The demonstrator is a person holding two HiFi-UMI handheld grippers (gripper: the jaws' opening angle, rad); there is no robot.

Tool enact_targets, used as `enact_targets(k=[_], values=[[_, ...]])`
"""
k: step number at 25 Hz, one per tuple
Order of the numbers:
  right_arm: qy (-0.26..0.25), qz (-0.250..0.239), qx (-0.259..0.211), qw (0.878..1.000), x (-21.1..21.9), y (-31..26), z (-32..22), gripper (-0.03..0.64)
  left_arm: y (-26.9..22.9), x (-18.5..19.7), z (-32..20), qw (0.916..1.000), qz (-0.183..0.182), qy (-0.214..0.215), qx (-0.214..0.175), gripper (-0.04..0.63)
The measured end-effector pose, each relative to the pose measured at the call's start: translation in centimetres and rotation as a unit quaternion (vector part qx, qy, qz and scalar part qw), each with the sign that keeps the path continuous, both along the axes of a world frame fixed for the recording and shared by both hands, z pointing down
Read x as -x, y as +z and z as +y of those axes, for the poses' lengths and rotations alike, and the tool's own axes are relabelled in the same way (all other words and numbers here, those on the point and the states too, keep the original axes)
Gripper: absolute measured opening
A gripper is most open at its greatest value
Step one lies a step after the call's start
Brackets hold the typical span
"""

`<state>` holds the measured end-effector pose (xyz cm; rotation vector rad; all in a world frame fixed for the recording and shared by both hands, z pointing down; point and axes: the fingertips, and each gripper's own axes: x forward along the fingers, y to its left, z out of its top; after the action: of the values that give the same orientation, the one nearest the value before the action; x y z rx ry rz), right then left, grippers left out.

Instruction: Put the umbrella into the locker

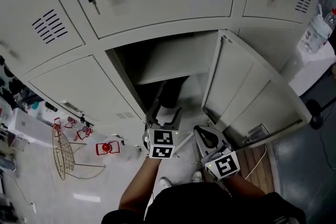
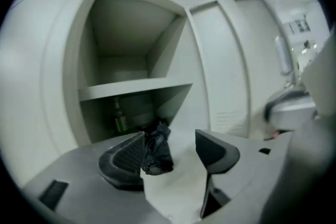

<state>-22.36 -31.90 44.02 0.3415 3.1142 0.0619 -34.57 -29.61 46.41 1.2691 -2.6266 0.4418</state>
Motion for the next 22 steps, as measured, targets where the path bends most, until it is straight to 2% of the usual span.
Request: enact_targets(k=[3, 5, 10, 11, 16, 22], values=[[0.003, -0.017, -0.015, 1.0, -0.1, -0.3, 0.5, -0.001, -1.8, -2.9, 1.8, 0.9987, 0.012, 0.013, -0.048, 0.267], [0.002, -0.023, -0.018, 1.0, -0.2, -0.6, 1.0, -0.002, -2.5, -4.4, 3.0, 0.9982, 0.005, 0.012, -0.059, 0.24], [-0.007, -0.033, -0.011, 0.999, -0.1, -1.2, 2.2, 0.0, -2.3, -6.2, 6.1, 0.9967, -0.014, 0.002, -0.08, 0.016], [-0.007, -0.034, -0.01, 0.999, -0.1, -1.2, 2.3, -0.001, -2.2, -6.6, 6.6, 0.9961, -0.012, 0.003, -0.088, -0.006], [-0.013, -0.037, -0.03, 0.999, 0.1, -1.3, 3.3, -0.002, -1.7, -8.7, 7.9, 0.9923, 0.002, 0.043, -0.116, -0.005], [-0.016, -0.037, -0.039, 0.998, 0.5, -1.8, 4.1, -0.002, -1.9, -9.2, 10.0, 0.9898, -0.008, 0.02, -0.141, -0.005]])
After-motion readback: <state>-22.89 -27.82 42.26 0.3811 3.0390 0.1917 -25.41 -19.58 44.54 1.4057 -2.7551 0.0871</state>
